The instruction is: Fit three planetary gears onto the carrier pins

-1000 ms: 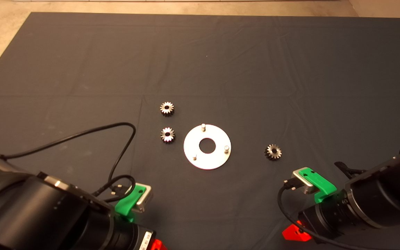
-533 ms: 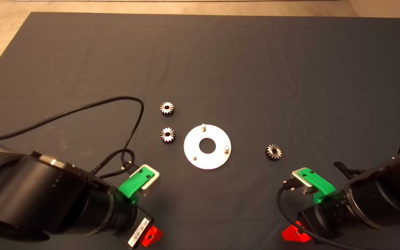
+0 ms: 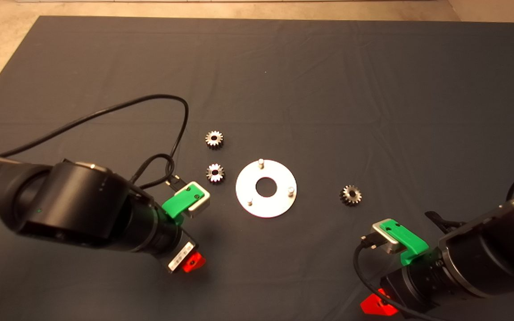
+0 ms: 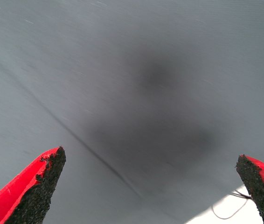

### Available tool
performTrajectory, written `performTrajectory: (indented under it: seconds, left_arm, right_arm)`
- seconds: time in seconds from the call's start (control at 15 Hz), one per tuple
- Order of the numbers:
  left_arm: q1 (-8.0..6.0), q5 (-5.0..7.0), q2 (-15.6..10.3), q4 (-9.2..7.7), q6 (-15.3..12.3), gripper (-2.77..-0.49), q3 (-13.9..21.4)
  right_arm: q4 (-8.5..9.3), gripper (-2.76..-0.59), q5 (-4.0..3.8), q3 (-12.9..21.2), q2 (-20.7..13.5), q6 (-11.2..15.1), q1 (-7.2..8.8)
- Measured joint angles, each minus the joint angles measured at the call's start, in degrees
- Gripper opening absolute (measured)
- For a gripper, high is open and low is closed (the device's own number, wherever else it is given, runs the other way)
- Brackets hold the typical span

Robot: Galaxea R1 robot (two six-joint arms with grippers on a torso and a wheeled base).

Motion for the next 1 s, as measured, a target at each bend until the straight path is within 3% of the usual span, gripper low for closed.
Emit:
performTrajectory:
  seconds: [0.13, 0.47, 0.8, 1.0]
  left_arm:
    - [0.0, 0.02, 0.89, 0.25, 2.7, -0.61, -3.28]
    - [-0.32, -0.09, 5.21, 1.77, 5.87, -0.61, -9.18]
    - [-2.22, -0.02, 5.44, 2.15, 7.15, -0.61, -12.53]
    - [-2.52, -0.33, 5.57, 2.34, 7.75, -0.61, -16.06]
  right_arm:
    - [0.01, -0.61, 0.0, 0.0, 0.17, 0.0, -0.25]
    - [0.11, -0.61, 0.0, 0.0, 0.33, 0.01, -0.63]
    - [0.12, -0.61, -0.02, 0.0, 0.48, 0.02, -1.24]
    - [0.15, -0.61, 0.0, 0.0, 0.59, 0.02, -1.57]
